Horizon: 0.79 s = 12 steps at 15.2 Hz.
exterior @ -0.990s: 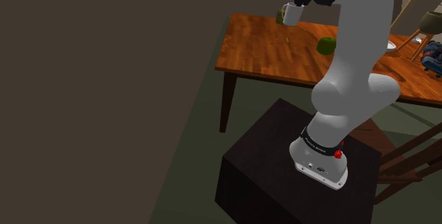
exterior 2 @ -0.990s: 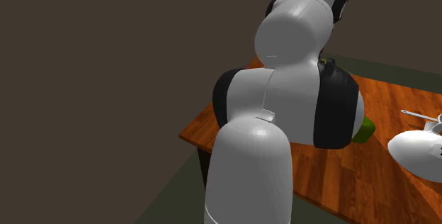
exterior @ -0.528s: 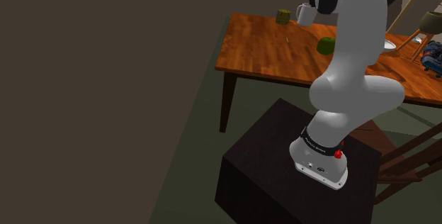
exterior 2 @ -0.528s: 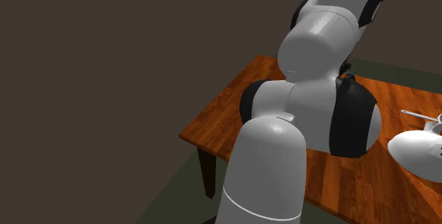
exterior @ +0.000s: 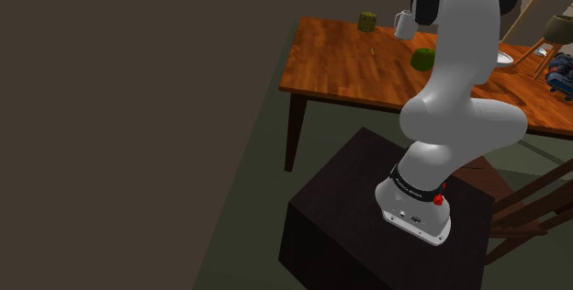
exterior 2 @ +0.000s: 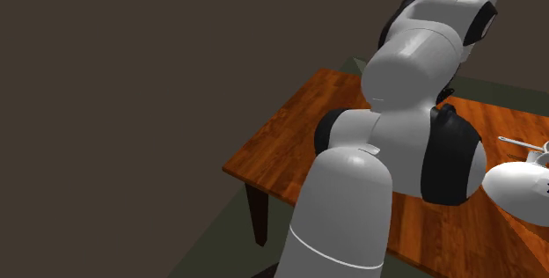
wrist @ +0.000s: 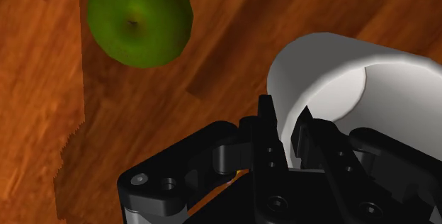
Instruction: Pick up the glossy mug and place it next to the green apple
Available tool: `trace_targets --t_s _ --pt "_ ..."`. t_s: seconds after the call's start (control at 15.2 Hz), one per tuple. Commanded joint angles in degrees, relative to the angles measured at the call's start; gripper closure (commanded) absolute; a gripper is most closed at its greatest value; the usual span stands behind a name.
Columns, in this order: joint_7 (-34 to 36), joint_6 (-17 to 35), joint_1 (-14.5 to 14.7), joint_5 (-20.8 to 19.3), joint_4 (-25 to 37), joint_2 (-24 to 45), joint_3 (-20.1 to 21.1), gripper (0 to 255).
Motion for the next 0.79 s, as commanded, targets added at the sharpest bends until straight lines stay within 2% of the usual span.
trace_targets --t_s 0.0,0.73 --pt "-0.4 2.4 1.0 -0.3 -3.6 -1.0 -0.3 255" --pt "-1.5 12.5 4.2 -0.8 -16.3 -3.1 -0.6 255"
